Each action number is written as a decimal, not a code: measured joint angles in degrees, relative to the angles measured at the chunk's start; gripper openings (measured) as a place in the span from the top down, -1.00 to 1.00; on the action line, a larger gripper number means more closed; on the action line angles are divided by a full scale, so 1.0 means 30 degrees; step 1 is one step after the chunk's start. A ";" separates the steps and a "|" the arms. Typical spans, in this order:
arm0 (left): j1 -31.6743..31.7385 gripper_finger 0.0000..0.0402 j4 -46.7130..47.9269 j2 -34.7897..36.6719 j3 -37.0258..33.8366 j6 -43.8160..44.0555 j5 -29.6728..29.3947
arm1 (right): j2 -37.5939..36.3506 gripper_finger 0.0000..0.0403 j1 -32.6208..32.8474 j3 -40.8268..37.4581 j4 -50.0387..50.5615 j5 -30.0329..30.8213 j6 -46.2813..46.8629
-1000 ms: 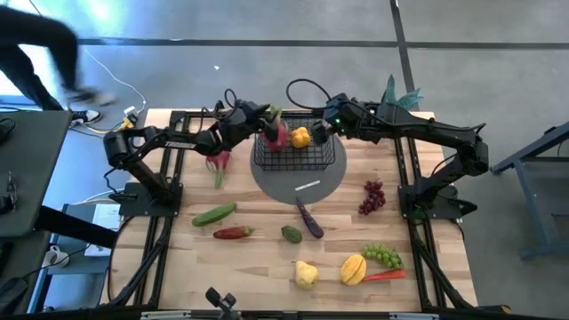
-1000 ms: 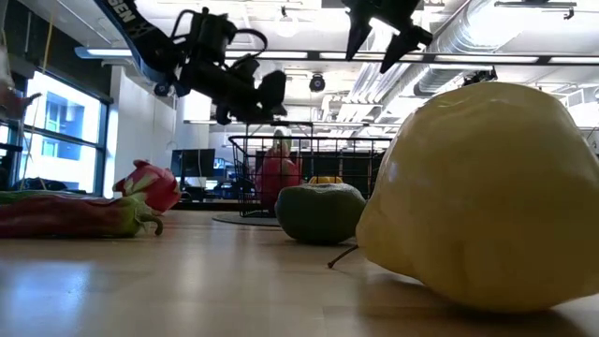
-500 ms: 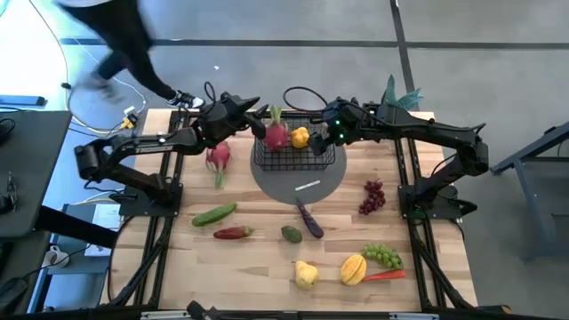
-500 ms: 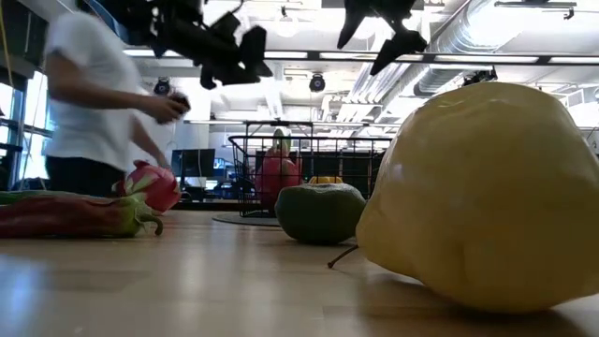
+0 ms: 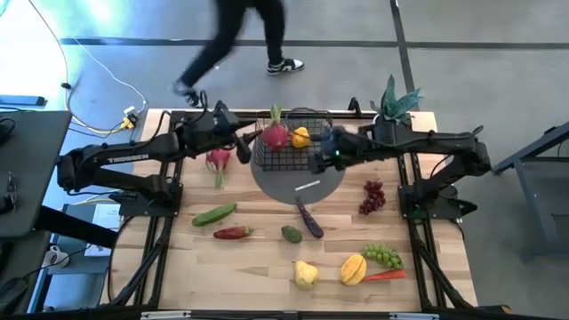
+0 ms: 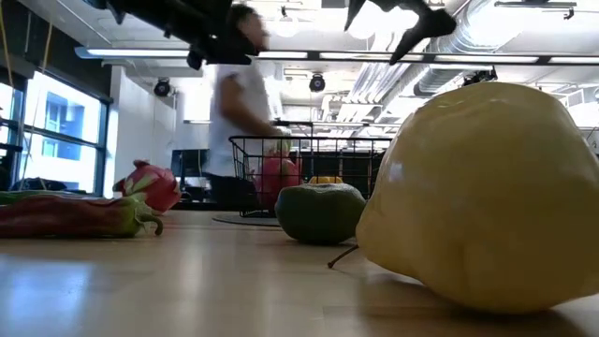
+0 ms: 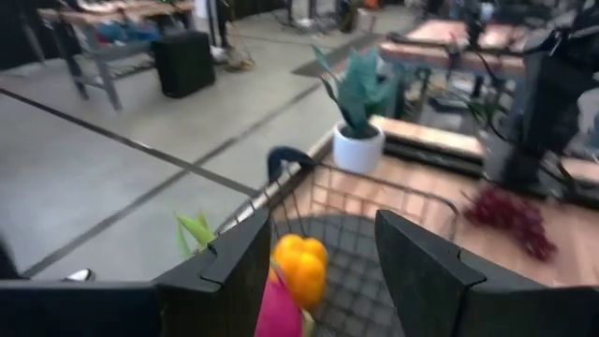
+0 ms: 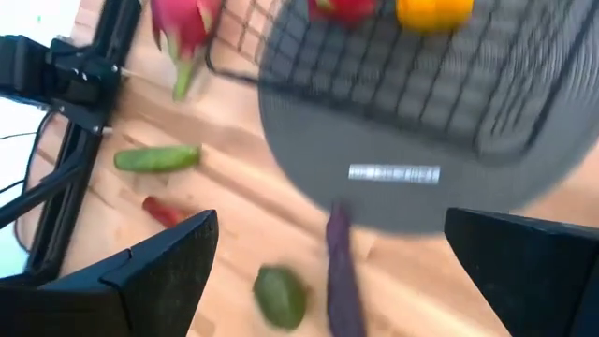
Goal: Build produce basket
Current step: Put the yellow starfruit into the black wire basket
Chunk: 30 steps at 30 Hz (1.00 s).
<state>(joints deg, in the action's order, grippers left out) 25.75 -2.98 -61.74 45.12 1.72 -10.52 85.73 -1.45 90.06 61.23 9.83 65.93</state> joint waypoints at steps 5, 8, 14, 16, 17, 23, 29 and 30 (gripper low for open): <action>-0.0664 0.09 0.1458 0.0376 0.0000 -0.0194 0.0530 | 0.0000 -0.98 0.1803 0.0000 0.1169 -0.0206 0.4508; -0.1022 0.10 0.1759 0.0455 0.0000 -0.0490 0.0995 | 0.0000 -0.98 0.2910 0.0000 0.1653 -0.0362 0.6840; -0.1612 0.10 0.1919 0.0448 0.0000 -0.0935 0.1005 | 0.0011 -0.98 0.4782 0.0000 0.2480 -0.0359 1.0373; -0.1676 0.09 0.1949 0.0448 0.0000 -0.1167 0.1005 | 0.0071 -0.98 0.5403 0.0000 0.2753 -0.0446 1.1267; -0.1725 0.09 0.1979 0.0448 0.0000 -0.1283 0.0999 | 0.0099 -0.98 0.5728 0.0000 0.2977 -0.0623 1.1692; -0.1755 0.09 0.2180 0.0440 0.0000 -0.1297 0.0995 | 0.0682 -0.98 0.7683 0.0022 0.4184 -0.0862 1.3877; -0.1749 0.10 0.2227 0.0440 0.0000 -0.1297 0.1012 | 0.1361 -0.98 0.9032 0.0022 0.4524 -0.2051 1.2766; -0.1747 0.09 0.2227 0.0440 0.0000 -0.1291 0.1010 | 0.1469 -0.98 0.9246 0.0022 0.4517 -0.2237 1.2535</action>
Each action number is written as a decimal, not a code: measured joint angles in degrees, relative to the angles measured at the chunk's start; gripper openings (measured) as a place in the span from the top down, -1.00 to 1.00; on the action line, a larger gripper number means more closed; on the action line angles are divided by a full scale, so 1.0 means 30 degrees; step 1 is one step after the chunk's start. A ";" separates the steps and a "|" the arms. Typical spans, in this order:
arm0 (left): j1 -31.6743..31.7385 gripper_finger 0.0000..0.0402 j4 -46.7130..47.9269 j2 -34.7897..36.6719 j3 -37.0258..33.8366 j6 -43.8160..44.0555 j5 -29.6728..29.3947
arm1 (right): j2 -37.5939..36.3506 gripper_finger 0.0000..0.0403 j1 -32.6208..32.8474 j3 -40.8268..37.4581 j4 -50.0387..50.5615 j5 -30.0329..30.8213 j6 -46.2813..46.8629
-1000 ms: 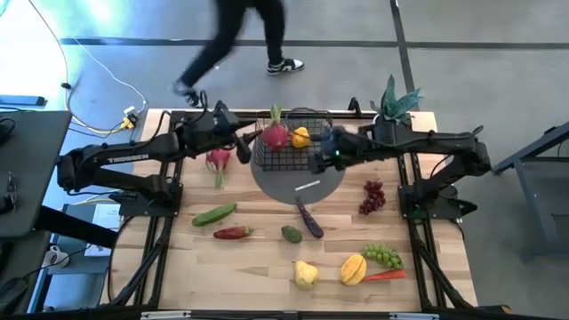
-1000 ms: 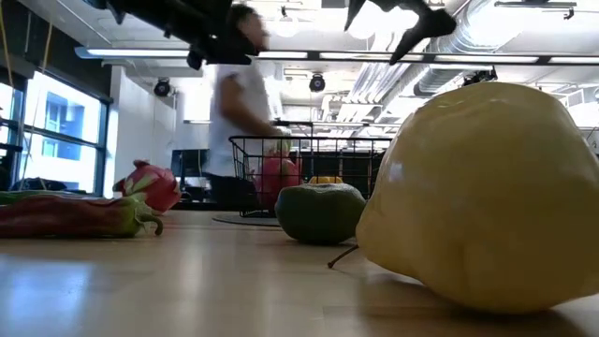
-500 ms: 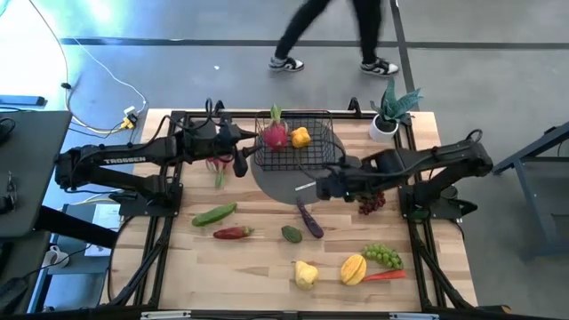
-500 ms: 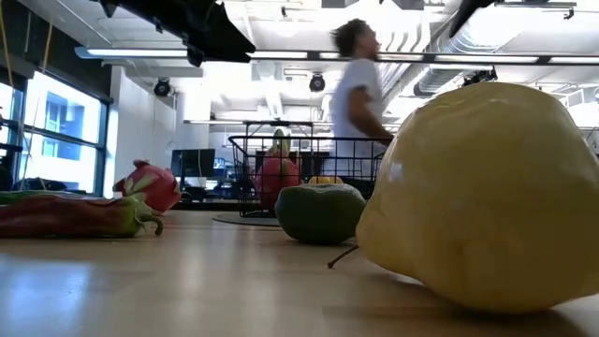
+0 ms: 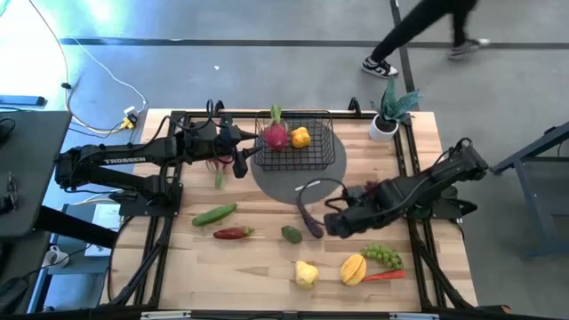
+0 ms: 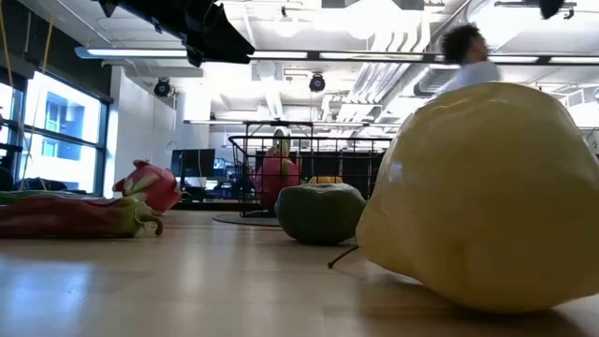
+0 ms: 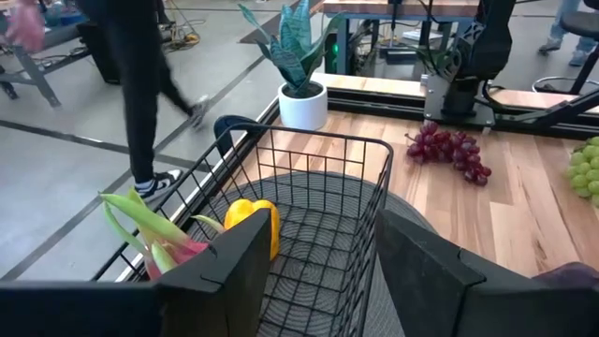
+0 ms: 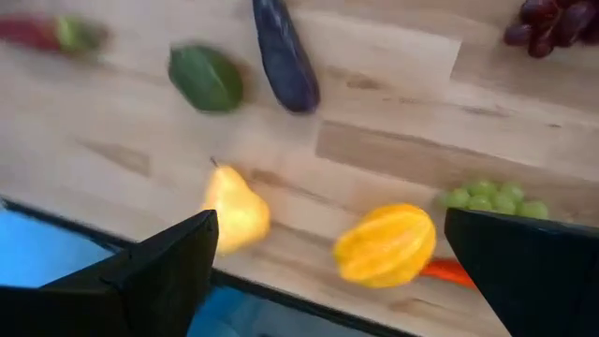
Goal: Build produce basket
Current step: Put the yellow starfruit into the black wire basket
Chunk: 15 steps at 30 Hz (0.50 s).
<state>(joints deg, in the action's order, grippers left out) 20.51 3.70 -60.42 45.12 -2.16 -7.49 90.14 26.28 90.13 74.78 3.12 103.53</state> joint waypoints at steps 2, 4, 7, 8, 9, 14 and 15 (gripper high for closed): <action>0.0000 0.09 -0.0007 0.0000 0.0000 0.0001 -0.0013 | 0.0243 -0.98 0.0444 0.0000 0.0007 -0.0236 -0.0731; 0.0000 0.09 -0.0007 0.0000 0.0000 0.0008 -0.0013 | 0.0467 -0.98 0.0862 0.0000 0.0000 -0.0778 -0.1623; 0.0000 0.09 -0.0007 0.0000 0.0000 0.0734 -0.0020 | 0.0770 -0.98 0.1392 0.0000 0.0000 -0.1406 -0.3378; 0.0000 0.09 -0.0007 0.0000 0.0000 0.1088 -0.0020 | 0.0857 -0.98 0.1563 0.0000 0.0000 -0.1525 -0.3996; 0.0000 0.10 -0.0007 0.0000 0.0000 0.1440 -0.0020 | 0.0945 -0.98 0.1717 0.0000 0.0000 -0.1561 -0.4626; -0.0216 0.09 -0.0002 0.0000 0.0000 0.3992 0.0283 | 0.1137 -0.98 0.2337 0.0000 0.0000 -0.1553 -0.8215; -0.0388 0.10 -0.0007 0.0000 0.0000 0.4736 0.0296 | 0.1147 -0.98 0.2410 0.0000 0.0003 -0.1553 -0.8852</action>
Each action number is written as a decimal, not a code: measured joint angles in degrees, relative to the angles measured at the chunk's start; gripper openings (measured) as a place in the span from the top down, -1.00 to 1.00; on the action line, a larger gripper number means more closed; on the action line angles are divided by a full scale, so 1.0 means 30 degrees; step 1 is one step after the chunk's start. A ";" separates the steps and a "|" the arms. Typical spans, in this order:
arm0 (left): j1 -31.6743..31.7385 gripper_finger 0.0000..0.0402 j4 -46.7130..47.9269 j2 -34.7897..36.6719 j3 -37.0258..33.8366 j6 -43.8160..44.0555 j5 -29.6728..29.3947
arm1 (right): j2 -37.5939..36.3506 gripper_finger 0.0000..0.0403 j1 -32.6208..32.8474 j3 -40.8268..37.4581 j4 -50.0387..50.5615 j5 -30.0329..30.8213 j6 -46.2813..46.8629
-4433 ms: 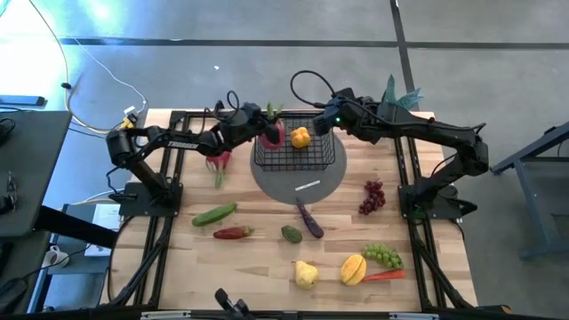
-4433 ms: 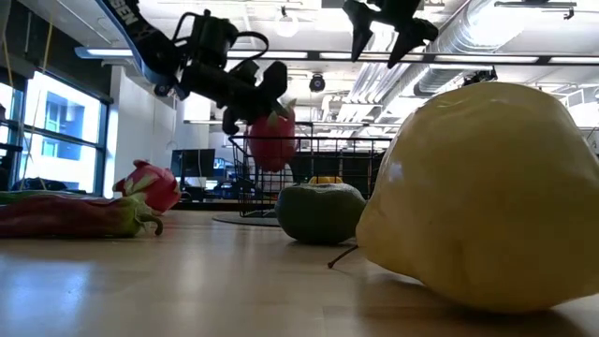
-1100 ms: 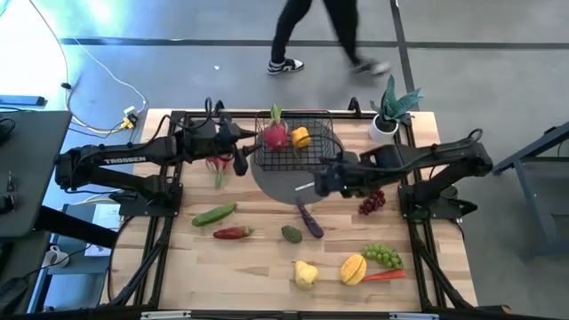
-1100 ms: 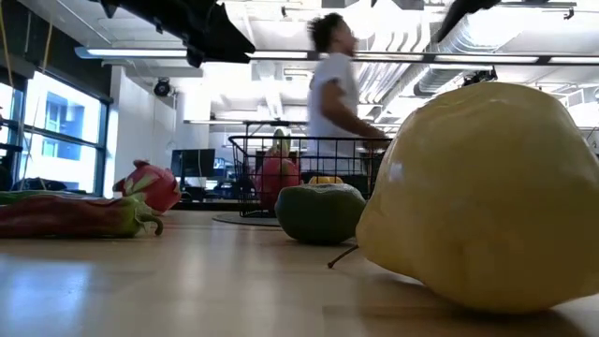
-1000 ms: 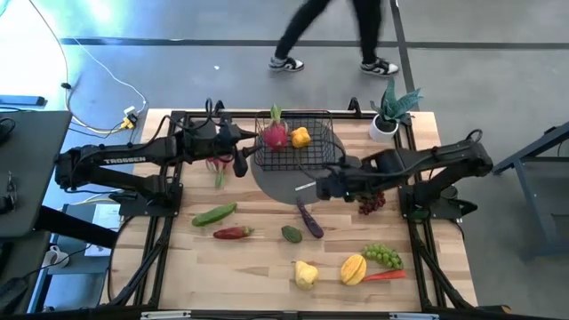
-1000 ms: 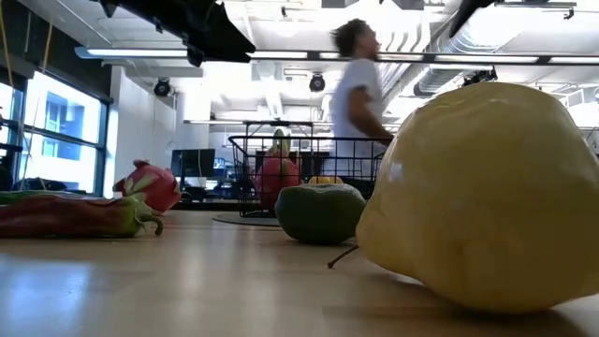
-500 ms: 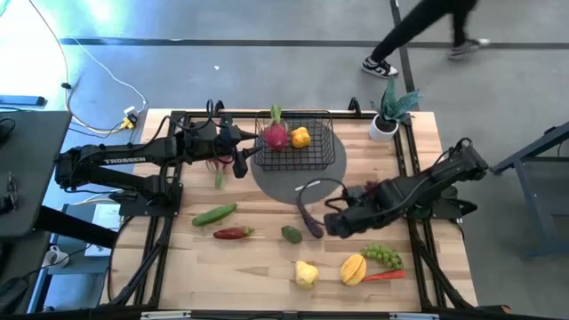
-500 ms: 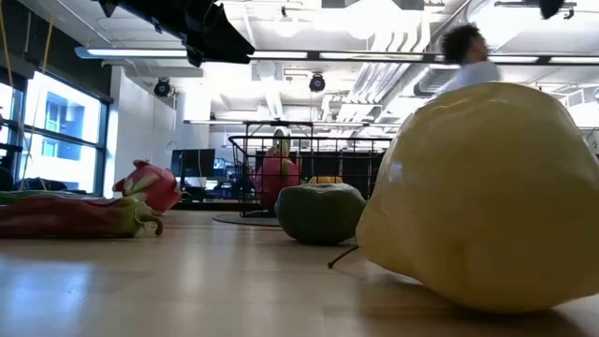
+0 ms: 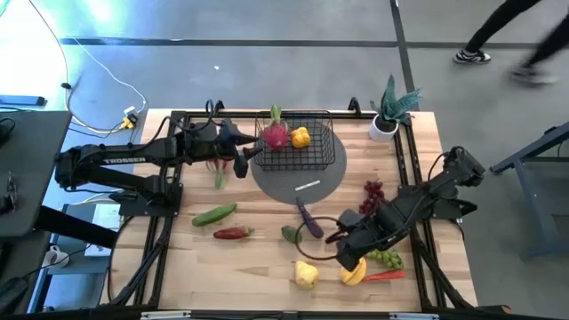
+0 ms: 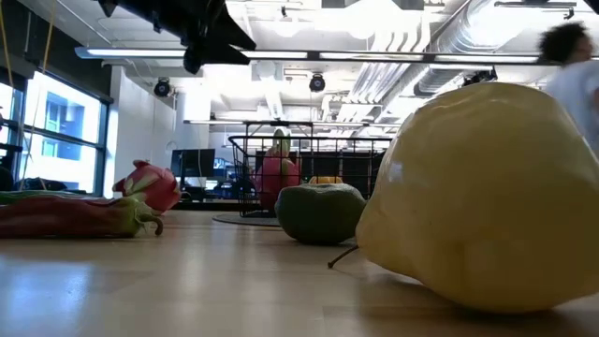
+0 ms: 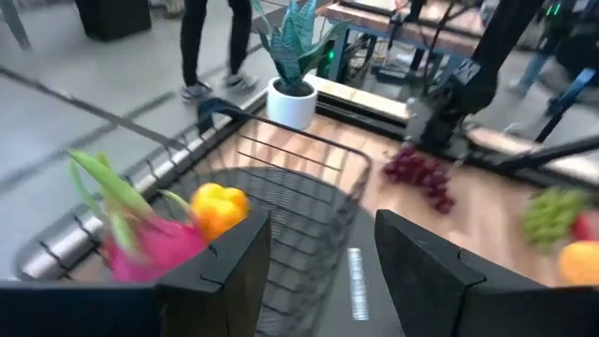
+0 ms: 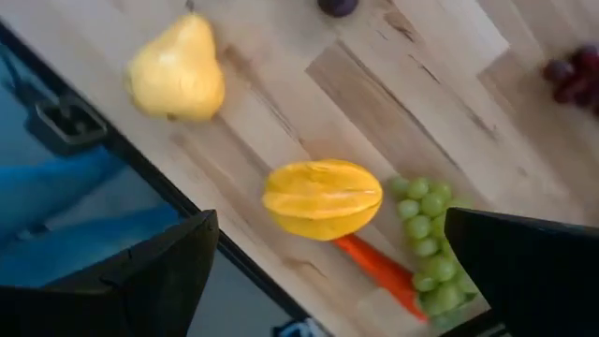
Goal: Build produce basket
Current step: Put the yellow starfruit into the black wire basket
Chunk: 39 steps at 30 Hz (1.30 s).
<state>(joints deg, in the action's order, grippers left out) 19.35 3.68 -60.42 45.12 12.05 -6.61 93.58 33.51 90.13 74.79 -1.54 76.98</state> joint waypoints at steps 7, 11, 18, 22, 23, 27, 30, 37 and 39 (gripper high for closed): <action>-0.1852 0.10 -0.0007 -0.0007 0.0000 0.1509 -0.0625 | 0.0066 -0.98 0.0671 0.0000 -0.0062 0.0358 -0.4943; -0.3164 0.10 -0.0007 -0.0007 0.0000 0.2979 -0.1733 | 0.0066 -0.98 0.0956 0.0000 -0.0062 0.1007 -0.7414; -0.5038 0.10 -0.0003 -0.0007 0.0000 0.5140 -0.2449 | 0.0066 -0.98 0.1014 0.0000 -0.0062 0.1239 -1.2013; -0.5808 0.10 0.0025 -0.0007 0.0000 0.5939 -0.2725 | 0.0066 -0.98 0.1014 0.0000 -0.0019 0.1335 -1.4765; -0.5964 0.10 0.0085 -0.0007 0.0000 0.6156 -0.2727 | 0.0066 -0.98 0.1014 0.0000 -0.0011 0.1388 -1.5444; -0.6592 0.10 0.0838 -0.0022 0.0000 0.6492 -0.2954 | 0.0066 -0.98 0.1014 -0.0003 -0.0011 0.1515 -1.8142; -0.7008 0.10 0.1429 -0.0022 -0.0007 0.6544 -0.3153 | 0.0066 -0.98 0.1014 -0.0007 -0.0014 0.1515 -1.9975; -0.7448 0.10 0.1705 -0.0022 -0.0007 0.7432 -0.3169 | 0.0183 -0.98 0.1007 -0.0022 -0.1076 0.1515 -2.3210; -0.7473 0.10 0.1705 -0.0022 -0.0007 0.7432 -0.3179 | 0.0518 -0.98 0.1007 -0.0022 -0.1458 0.1488 -2.3669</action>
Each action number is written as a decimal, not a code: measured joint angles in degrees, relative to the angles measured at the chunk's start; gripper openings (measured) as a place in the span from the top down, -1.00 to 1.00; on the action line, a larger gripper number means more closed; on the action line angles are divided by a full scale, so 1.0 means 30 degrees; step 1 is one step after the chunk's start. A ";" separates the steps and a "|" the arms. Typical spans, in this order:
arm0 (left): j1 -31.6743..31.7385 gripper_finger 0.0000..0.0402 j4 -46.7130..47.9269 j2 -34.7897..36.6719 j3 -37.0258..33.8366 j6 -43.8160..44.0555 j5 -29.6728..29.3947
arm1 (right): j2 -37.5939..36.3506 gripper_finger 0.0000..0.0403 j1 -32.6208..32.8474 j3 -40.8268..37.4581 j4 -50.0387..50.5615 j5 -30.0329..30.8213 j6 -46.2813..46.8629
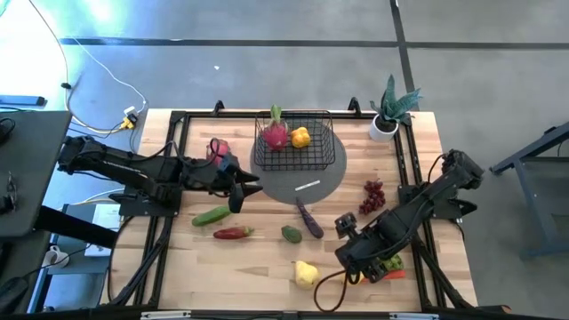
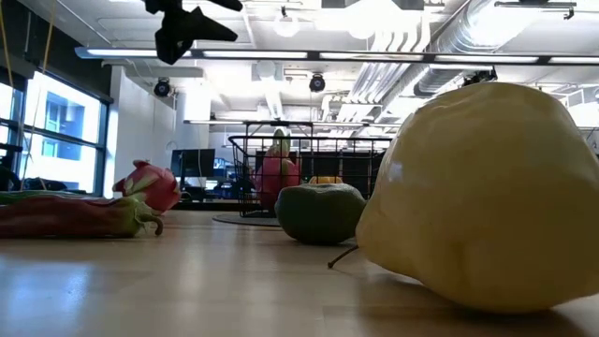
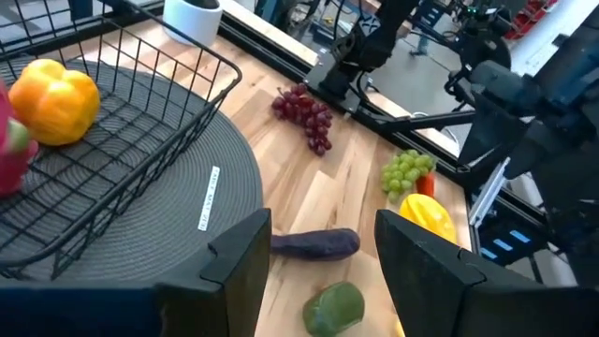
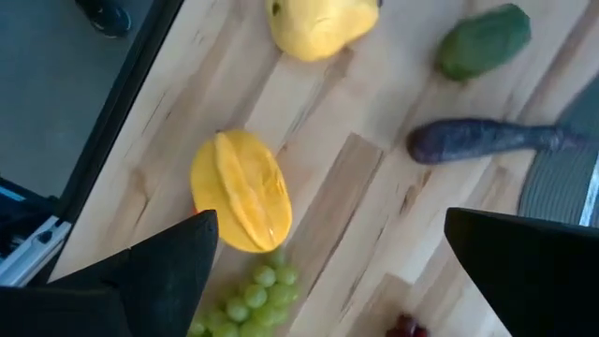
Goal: Build produce basket
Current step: Put the yellow starfruit into the black wire basket
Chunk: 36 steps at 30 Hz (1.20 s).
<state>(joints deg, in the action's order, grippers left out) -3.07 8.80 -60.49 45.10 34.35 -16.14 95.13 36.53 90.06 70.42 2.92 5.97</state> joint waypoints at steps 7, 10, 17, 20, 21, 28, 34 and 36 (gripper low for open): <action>0.0000 0.10 0.0011 0.0000 0.0000 0.0000 -0.0051 | 0.2166 -0.98 0.0007 -0.0007 -0.0209 -0.1085 -0.0638; 0.0007 0.10 0.0153 0.0000 0.0000 -0.0007 -0.0051 | 0.2804 -0.98 0.0001 -0.0007 -0.0454 -0.1662 -0.1039; 0.0007 0.10 0.0160 0.0000 0.0000 -0.0172 0.0057 | 0.3720 -0.98 -0.0087 -0.0007 -0.0788 -0.2249 -0.1123; 0.0000 0.10 0.0160 0.0000 0.0000 -0.0160 0.0110 | 0.4361 -0.98 -0.0087 -0.0007 -0.0782 -0.2979 -0.1149; 0.0000 0.10 0.0160 0.0000 0.0000 -0.0160 0.0138 | 0.4604 -0.98 -0.0082 -0.0007 -0.0782 -0.3162 -0.1148; 0.0005 0.10 0.0153 0.0000 0.0000 -0.0160 0.0170 | 0.6114 -0.98 0.0058 -0.0007 -0.0501 -0.3433 -0.0996; 0.0007 0.10 0.0153 0.0000 0.0000 -0.0237 0.0179 | 0.7115 -0.98 0.0044 -0.0007 0.0258 -0.4049 -0.0996; 0.0007 0.10 0.0153 0.0000 0.0000 -0.0581 0.0182 | 0.7432 -0.98 0.0001 -0.0007 0.0568 -0.4602 -0.1003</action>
<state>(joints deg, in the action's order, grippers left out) -3.05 9.26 -60.49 45.10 32.61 -15.59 117.43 36.54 90.04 72.12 -10.88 2.96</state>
